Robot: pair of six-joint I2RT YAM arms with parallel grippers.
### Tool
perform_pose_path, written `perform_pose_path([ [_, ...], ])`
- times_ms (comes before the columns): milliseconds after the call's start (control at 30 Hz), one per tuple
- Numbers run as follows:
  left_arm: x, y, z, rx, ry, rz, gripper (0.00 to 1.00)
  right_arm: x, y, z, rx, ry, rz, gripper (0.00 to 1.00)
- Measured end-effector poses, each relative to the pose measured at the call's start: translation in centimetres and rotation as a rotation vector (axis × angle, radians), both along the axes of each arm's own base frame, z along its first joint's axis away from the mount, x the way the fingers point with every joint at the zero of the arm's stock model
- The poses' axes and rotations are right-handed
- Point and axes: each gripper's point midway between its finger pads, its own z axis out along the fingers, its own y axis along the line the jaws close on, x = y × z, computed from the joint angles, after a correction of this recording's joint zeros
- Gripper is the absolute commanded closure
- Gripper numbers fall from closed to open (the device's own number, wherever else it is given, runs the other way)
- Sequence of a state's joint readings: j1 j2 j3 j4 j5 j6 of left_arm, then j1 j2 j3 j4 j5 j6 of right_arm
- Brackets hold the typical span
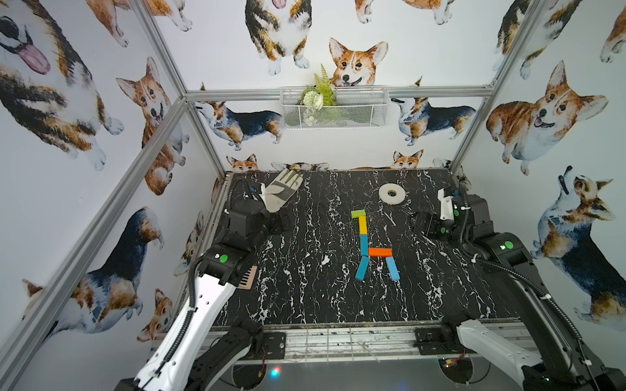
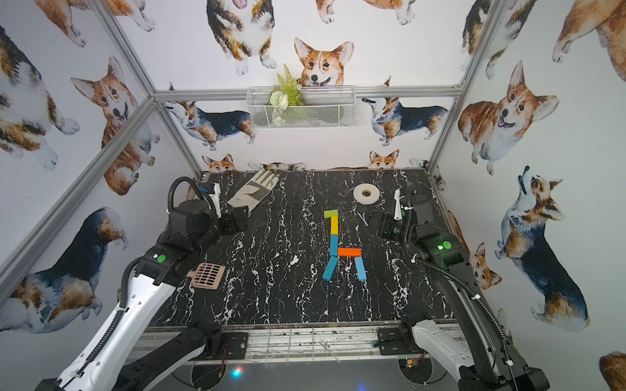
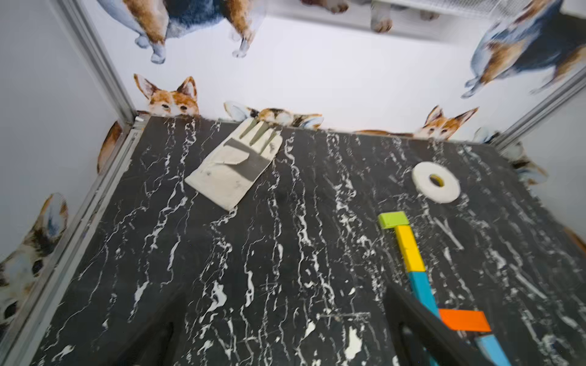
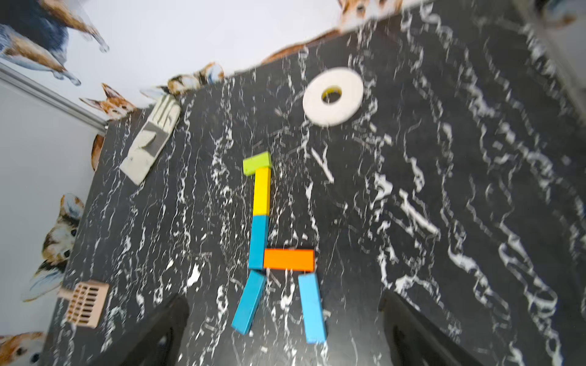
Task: Assemble a giraffe with building blocks
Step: Reset both arms
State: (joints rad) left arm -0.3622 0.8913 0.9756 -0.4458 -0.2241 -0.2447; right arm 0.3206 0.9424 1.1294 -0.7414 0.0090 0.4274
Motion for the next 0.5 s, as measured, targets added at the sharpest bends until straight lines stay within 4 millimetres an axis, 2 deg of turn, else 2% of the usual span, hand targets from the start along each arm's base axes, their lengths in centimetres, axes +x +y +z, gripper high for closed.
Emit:
perform_pose_path([
  [67, 0.8, 1.7, -2.5, 0.036, -0.028, 0.062, 0.0, 1.7, -0.6, 0.5, -0.073, -0.103, -0.006, 0.01],
  [167, 2.0, 4.0, -8.5, 0.102, -0.038, 0.124, 0.0, 3.7, -1.6, -1.4, -0.221, -0.202, -0.008, 0.0],
  [233, 2.4, 5.2, -12.2, 0.163, -0.034, 0.134, 0.0, 4.7, -2.2, -3.9, -0.327, -0.229, -0.006, 0.0],
  [333, 3.1, 7.0, -16.3, 0.22, -0.007, 0.156, 0.0, 6.2, -3.5, -8.2, -0.461, -0.224, -0.013, 0.0],
  [400, 3.5, 8.8, -18.2, 0.238, 0.013, 0.212, 0.0, 7.1, -4.6, -11.2, -0.503, -0.189, -0.038, 0.0],
  [500, 3.8, 10.1, -20.7, 0.248, 0.027, 0.286, 0.0, 7.9, -5.8, -15.4, -0.536, -0.136, -0.076, 0.0],
])
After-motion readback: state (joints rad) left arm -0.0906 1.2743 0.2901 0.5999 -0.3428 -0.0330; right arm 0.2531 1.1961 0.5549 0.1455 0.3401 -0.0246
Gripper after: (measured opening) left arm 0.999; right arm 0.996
